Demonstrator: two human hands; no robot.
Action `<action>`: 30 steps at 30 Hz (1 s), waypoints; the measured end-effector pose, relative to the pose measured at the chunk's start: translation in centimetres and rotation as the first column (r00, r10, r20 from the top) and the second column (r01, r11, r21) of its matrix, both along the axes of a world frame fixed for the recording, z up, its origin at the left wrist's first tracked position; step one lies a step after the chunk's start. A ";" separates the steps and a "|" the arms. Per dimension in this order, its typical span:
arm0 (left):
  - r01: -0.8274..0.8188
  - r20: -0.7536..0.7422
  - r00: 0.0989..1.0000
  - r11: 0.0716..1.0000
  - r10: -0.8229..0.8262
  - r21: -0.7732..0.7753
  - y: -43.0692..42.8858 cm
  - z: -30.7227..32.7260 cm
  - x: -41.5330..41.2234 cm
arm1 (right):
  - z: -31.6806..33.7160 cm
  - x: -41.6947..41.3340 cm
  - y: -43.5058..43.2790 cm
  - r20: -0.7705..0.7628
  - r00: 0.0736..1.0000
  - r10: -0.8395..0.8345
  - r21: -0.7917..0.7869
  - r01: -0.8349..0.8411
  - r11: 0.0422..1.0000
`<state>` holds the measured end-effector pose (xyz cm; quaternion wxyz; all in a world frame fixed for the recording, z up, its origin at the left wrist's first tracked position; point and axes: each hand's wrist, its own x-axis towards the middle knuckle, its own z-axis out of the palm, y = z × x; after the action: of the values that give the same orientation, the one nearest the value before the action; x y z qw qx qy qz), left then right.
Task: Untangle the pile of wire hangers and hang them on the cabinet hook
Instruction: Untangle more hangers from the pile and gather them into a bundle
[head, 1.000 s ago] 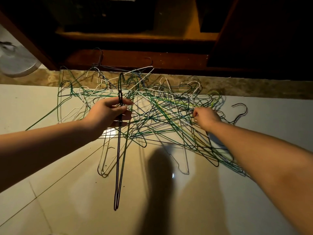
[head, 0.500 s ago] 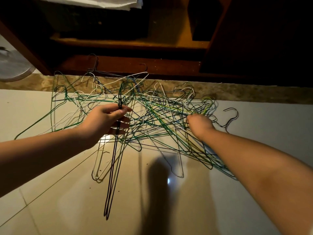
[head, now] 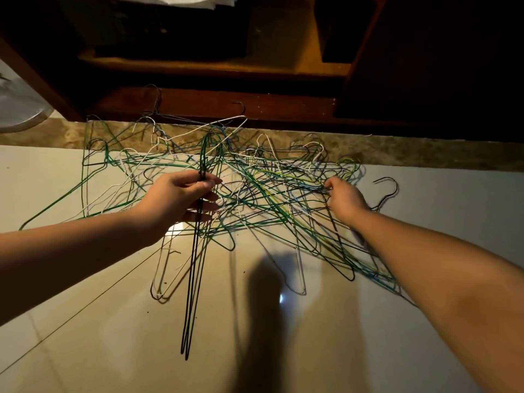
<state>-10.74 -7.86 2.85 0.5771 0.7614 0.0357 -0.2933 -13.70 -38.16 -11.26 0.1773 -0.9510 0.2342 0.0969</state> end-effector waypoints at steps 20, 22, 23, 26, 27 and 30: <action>-0.122 -0.044 0.992 0.977 0.117 -0.173 -1.6 5.2 -1.1 | 16.5 -4.2 7.1 0.061 0.847 -0.527 0.859 0.224 0.460; -0.122 -0.034 0.993 0.969 0.117 -0.215 -1.9 6.5 -1.9 | 19.0 -4.8 9.6 0.035 0.848 -0.528 0.910 0.192 0.368; -0.114 -0.023 0.993 0.964 0.112 -0.239 -2.0 7.2 -2.3 | 20.1 -5.2 10.7 0.030 0.850 -0.526 0.926 0.174 0.334; -0.099 -0.006 0.995 0.941 0.102 -0.324 -2.1 9.3 -3.4 | 22.8 -6.4 13.6 0.036 0.856 -0.516 0.962 0.110 0.250; -0.096 -0.005 0.995 0.930 0.101 -0.356 -2.1 9.9 -3.7 | 23.5 -6.8 14.4 0.049 0.861 -0.506 0.966 0.087 0.242; -0.086 -0.013 0.996 0.903 0.089 -0.421 -2.1 11.1 -4.4 | 24.9 -7.5 16.2 0.128 0.891 -0.435 0.950 0.015 0.311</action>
<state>-15.12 -9.93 13.91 0.7402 0.6178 0.0039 -0.2652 -21.20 -21.97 13.66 0.7383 -0.6331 0.2324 0.0089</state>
